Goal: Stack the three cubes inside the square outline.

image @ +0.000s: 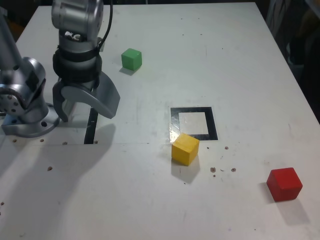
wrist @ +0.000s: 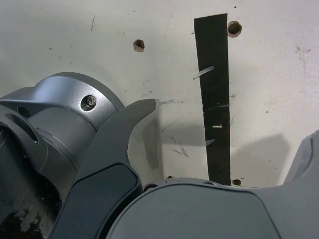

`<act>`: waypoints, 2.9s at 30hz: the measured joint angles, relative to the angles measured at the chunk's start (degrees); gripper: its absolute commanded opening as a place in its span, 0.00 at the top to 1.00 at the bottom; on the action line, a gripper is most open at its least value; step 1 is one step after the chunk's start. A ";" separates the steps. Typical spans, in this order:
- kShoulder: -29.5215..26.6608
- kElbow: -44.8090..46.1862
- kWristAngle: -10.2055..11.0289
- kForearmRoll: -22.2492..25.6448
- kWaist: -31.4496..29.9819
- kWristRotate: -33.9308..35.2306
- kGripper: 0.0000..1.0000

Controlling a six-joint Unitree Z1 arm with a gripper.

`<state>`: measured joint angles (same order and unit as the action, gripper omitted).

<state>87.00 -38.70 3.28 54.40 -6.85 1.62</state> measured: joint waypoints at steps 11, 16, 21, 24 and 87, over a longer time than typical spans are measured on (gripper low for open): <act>-0.14 -0.81 0.12 1.29 -0.01 1.50 0.03; -1.92 -8.42 1.30 9.76 -1.84 6.07 0.04; 0.00 -17.58 1.63 15.88 -4.30 7.57 0.04; 4.60 -23.25 1.54 20.29 -6.32 8.77 0.05; 58.20 -110.35 -7.37 38.43 -16.06 15.15 0.06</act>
<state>145.20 -149.05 -4.09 92.83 -22.91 16.76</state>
